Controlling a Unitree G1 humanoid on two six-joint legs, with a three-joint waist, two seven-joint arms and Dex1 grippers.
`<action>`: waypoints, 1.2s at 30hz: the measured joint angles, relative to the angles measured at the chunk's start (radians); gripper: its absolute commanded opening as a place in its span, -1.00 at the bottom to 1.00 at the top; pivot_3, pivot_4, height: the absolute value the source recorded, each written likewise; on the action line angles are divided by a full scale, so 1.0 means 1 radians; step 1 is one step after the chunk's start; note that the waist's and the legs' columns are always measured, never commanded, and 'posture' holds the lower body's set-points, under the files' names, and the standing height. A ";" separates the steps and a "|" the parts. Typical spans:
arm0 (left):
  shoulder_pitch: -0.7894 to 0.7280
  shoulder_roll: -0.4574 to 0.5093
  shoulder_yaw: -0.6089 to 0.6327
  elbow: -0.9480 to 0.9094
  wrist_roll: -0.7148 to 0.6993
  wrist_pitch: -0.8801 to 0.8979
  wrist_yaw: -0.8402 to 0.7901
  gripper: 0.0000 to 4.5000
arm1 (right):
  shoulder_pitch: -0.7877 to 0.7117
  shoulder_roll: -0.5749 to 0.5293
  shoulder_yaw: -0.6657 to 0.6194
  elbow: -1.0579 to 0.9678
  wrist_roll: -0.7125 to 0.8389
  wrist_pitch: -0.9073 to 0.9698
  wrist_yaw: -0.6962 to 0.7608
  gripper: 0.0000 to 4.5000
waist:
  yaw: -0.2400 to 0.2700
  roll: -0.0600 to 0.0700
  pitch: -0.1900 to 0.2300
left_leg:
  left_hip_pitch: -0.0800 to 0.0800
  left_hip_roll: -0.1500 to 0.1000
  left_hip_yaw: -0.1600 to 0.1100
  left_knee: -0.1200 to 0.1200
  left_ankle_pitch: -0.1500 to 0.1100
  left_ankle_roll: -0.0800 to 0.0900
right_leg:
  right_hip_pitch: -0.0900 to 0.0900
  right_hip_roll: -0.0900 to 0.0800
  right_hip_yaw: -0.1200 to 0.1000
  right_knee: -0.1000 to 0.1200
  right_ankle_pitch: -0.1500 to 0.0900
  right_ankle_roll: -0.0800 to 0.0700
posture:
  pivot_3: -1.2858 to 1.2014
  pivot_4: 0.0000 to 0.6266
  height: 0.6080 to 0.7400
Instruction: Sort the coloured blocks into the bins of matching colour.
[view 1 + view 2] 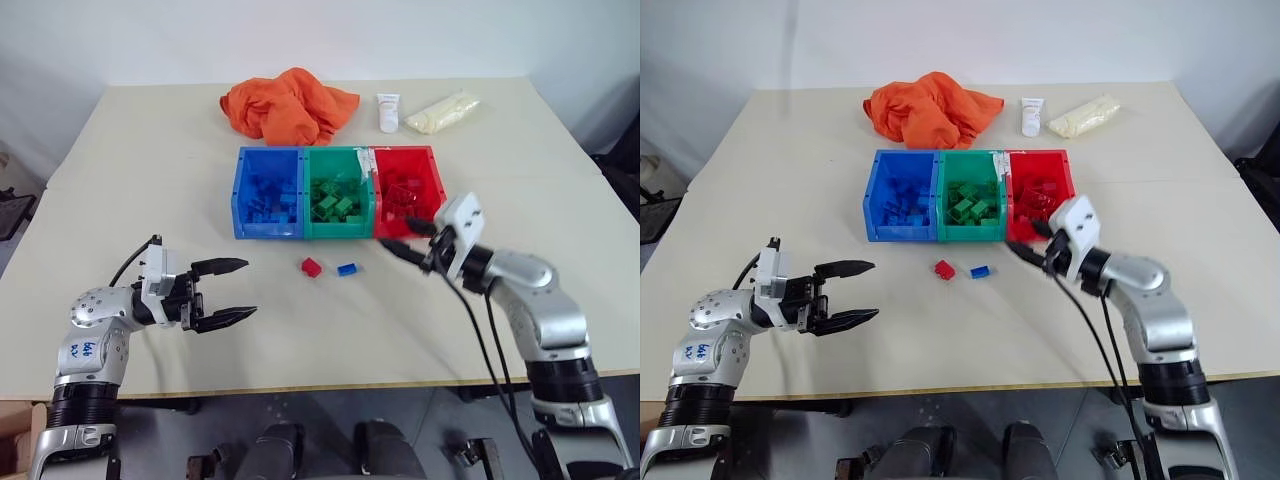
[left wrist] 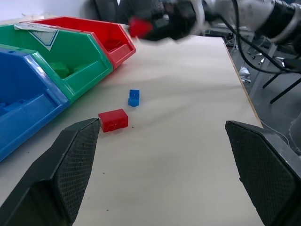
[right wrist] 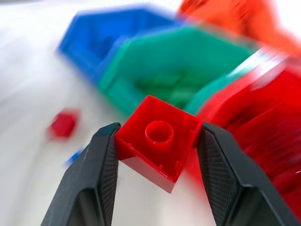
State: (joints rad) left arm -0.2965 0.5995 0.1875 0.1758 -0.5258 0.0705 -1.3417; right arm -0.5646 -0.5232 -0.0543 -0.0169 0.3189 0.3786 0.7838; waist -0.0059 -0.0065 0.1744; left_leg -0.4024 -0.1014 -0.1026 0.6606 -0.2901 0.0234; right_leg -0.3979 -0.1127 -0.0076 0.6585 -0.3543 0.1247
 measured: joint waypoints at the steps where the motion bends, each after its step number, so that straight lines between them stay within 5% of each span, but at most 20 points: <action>1: -0.004 -0.002 -0.001 0.002 0.000 -0.001 -0.001 1.00 | -0.050 -0.008 -0.003 0.043 -0.007 -0.012 -0.005 -0.10 | 0.000 0.000 0.000 | 0.000 0.000 0.000 0.000 0.000 0.000 | 0.000 0.000 0.000 0.000 0.000 0.000 | 0.03 -0.52 1.00; 7: -0.030 -0.014 -0.008 0.039 0.001 -0.013 -0.003 1.00 | -0.275 -0.009 0.029 0.441 -0.111 -0.163 -0.001 -0.10 | -0.004 0.000 0.000 | 0.000 0.000 0.000 0.000 0.000 0.000 | 0.000 0.000 -0.001 0.001 0.000 0.000 | 0.03 -0.52 1.00; 14: -0.039 -0.016 -0.010 0.041 0.001 -0.020 -0.004 1.00 | -0.417 0.026 0.055 0.766 -0.185 -0.331 0.021 0.94 | -0.027 0.000 0.000 | 0.000 0.000 0.000 -0.002 0.000 0.000 | 0.000 0.000 -0.002 0.002 0.000 0.000 | 0.03 -0.52 1.00; 18: -0.029 -0.016 -0.009 0.032 0.001 -0.020 -0.002 1.00 | -0.440 0.025 0.055 0.803 -0.194 -0.377 0.052 0.98 | -0.032 0.000 0.000 | 0.000 0.000 0.000 -0.002 0.000 0.000 | 0.000 0.000 -0.002 0.002 0.000 0.000 | 0.03 -0.52 1.00; 27: -0.012 -0.016 -0.009 0.023 0.001 -0.018 0.009 1.00 | -0.322 -0.045 0.056 0.589 -0.145 -0.345 0.270 0.98 | -0.022 0.000 0.000 | -0.001 0.000 0.000 -0.001 0.000 0.000 | 0.000 0.000 -0.002 0.002 0.000 0.000 | 0.03 -0.52 1.00; 36: -0.008 -0.017 -0.008 0.023 0.001 -0.019 0.010 1.00 | 0.005 -0.283 0.020 0.199 0.051 -0.177 0.588 0.98 | -0.016 0.000 0.000 | -0.001 0.000 -0.002 0.000 0.000 0.000 | 0.002 -0.001 -0.002 0.000 0.000 0.000 | 0.03 -0.52 1.00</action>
State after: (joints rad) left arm -0.3047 0.5828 0.1799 0.1991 -0.5251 0.0513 -1.3319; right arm -0.5600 -0.8065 -0.0343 0.1821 0.3697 0.2016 1.3721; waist -0.0222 -0.0063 0.1745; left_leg -0.4033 -0.1016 -0.1041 0.6606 -0.2901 0.0236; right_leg -0.3962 -0.1135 -0.0098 0.6586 -0.3543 0.1248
